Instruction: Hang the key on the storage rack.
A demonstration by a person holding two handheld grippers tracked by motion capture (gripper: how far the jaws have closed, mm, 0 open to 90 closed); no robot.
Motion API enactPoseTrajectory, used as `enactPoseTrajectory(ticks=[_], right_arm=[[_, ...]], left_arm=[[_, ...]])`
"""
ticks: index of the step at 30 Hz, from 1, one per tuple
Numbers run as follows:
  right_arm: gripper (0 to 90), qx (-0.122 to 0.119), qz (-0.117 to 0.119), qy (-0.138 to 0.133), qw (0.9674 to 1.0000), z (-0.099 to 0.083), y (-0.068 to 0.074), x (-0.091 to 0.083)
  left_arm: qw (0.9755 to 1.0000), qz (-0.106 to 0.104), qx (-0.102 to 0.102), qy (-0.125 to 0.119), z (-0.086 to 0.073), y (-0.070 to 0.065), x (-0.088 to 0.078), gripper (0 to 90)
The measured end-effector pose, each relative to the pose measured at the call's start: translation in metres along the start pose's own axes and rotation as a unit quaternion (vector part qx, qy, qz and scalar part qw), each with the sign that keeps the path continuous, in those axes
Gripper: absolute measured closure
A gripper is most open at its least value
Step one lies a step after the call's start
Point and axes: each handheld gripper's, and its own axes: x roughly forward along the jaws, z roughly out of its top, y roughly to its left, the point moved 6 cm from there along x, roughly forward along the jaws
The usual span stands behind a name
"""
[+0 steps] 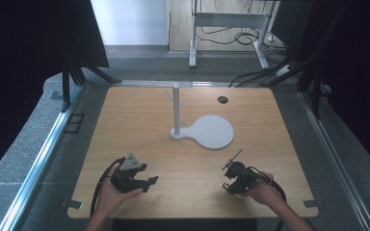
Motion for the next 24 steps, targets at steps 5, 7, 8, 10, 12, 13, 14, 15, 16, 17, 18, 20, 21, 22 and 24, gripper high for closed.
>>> enactPoseTrajectory(ticks=[5, 7, 8, 10, 12, 13, 14, 15, 16, 17, 18, 20, 21, 22, 24], right_arm=[[82.7, -0.008, -0.004, -0.001, 1.0, -0.001, 0.001, -0.001], [82.8, -0.011, -0.006, -0.001, 0.9999, -0.002, 0.002, -0.001], [82.9, -0.012, -0.006, -0.001, 0.9999, -0.002, 0.002, -0.001], [83.1, -0.014, -0.005, -0.001, 0.9999, -0.003, 0.002, -0.002], [83.2, -0.014, -0.005, -0.001, 0.9999, -0.003, 0.002, -0.002], [83.2, -0.014, -0.006, -0.001, 0.9999, -0.004, 0.002, -0.002], [83.4, -0.015, -0.006, -0.002, 0.9999, -0.004, 0.002, -0.002], [83.4, -0.014, -0.004, -0.004, 0.9999, -0.004, 0.002, -0.003], [83.5, -0.013, -0.005, -0.005, 0.9999, -0.005, 0.001, -0.003], [83.6, -0.011, -0.005, -0.007, 0.9999, -0.005, 0.001, -0.004], [83.6, -0.01, -0.006, -0.009, 0.9999, -0.005, 0.0, -0.005], [83.7, -0.007, -0.007, -0.012, 0.9999, -0.005, -0.001, -0.006], [83.8, -0.005, -0.006, -0.014, 0.9999, -0.005, -0.001, -0.008], [83.9, -0.004, -0.006, -0.016, 0.9998, -0.005, -0.002, -0.009], [85.4, -0.005, -0.009, -0.023, 0.9997, -0.005, -0.003, -0.011]], left_arm=[[1.0, 0.001, 0.0, 0.001, 0.0, 0.0, 0.0, 35.1], [1.0, 0.001, 0.0, 0.001, 0.0, 0.0, 0.001, 35.1], [1.0, 0.001, 0.0, 0.001, 0.0, 0.0, 0.001, 35.1], [1.0, 0.001, 0.0, 0.001, -0.001, 0.0, 0.001, 35.1], [1.0, 0.001, 0.001, 0.002, -0.001, 0.0, 0.002, 35.1], [1.0, 0.001, 0.001, 0.002, -0.001, 0.0, 0.002, 35.1], [1.0, 0.001, 0.001, 0.004, -0.001, 0.0, 0.002, 35.1], [1.0, 0.001, 0.001, 0.003, -0.001, 0.0, 0.002, 35.1], [1.0, 0.001, 0.001, 0.004, -0.001, 0.0, 0.002, 35.1], [1.0, 0.002, 0.001, 0.004, -0.001, 0.0, 0.002, 35.1], [1.0, 0.001, 0.001, 0.005, -0.001, 0.0, 0.003, 35.1], [1.0, 0.001, 0.001, 0.005, -0.001, 0.0, 0.003, 35.1], [1.0, 0.001, 0.001, 0.005, -0.001, 0.0, 0.003, 35.1], [1.0, 0.001, 0.001, 0.005, -0.002, 0.0, 0.003, 35.1], [1.0, 0.001, 0.001, 0.005, -0.002, 0.0, 0.003, 35.1]])
